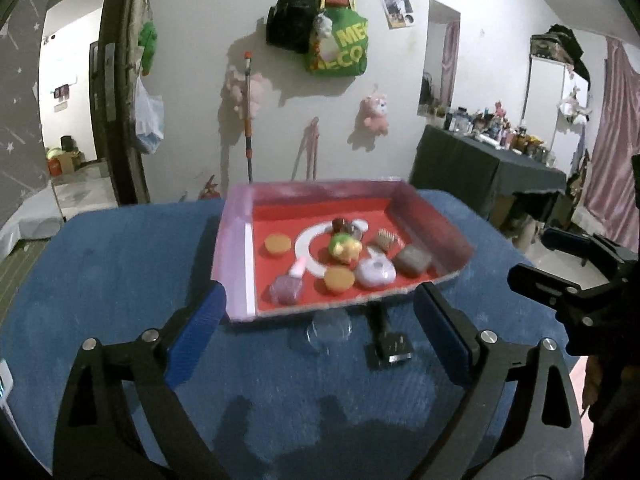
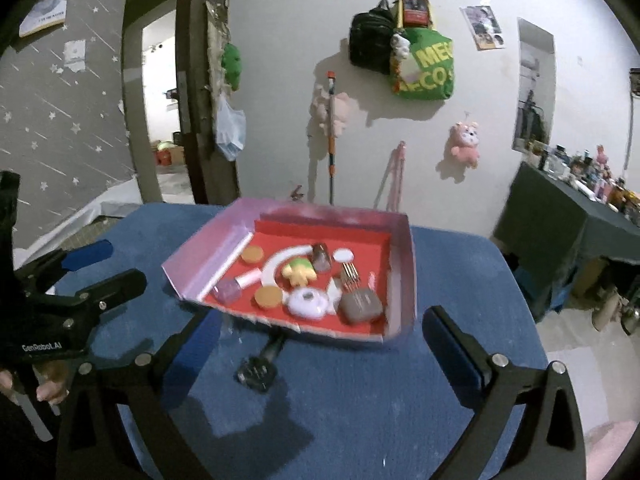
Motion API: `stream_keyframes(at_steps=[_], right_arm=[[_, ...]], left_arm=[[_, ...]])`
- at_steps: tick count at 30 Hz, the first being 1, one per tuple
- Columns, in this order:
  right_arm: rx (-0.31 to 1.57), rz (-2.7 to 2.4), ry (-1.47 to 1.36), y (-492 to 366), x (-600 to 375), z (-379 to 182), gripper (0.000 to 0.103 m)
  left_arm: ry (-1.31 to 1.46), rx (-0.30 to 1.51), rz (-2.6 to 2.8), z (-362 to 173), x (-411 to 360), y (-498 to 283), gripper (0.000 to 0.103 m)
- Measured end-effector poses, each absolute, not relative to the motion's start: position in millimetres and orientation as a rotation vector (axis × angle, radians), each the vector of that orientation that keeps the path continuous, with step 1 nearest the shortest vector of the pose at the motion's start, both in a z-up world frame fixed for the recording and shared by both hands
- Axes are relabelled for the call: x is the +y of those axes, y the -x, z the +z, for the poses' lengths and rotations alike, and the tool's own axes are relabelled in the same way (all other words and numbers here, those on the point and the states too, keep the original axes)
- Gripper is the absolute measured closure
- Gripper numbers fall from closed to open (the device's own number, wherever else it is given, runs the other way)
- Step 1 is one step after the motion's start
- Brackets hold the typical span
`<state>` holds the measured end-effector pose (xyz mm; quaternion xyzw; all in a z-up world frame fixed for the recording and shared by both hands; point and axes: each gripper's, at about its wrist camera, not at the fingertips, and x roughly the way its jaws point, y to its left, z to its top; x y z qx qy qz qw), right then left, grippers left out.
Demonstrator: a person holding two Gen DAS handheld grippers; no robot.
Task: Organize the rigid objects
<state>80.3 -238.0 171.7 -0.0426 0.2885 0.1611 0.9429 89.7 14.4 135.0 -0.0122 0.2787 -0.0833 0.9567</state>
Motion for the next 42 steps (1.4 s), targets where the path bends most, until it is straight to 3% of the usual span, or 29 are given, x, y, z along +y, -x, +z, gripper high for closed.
stream_keyframes(at_steps=[16,42], right_arm=[[0.722,0.244,0.000,-79.4,-253.2,76.3,0.000],[0.907,0.342,0.053,-139.0,-186.9,53.3,0.000]], left_arm=[[0.046,0.746,-0.113,46.7,10.4,-94.9,0.007],[0.036,0.798,-0.066,50.3,60.1,-114.4,0.007]])
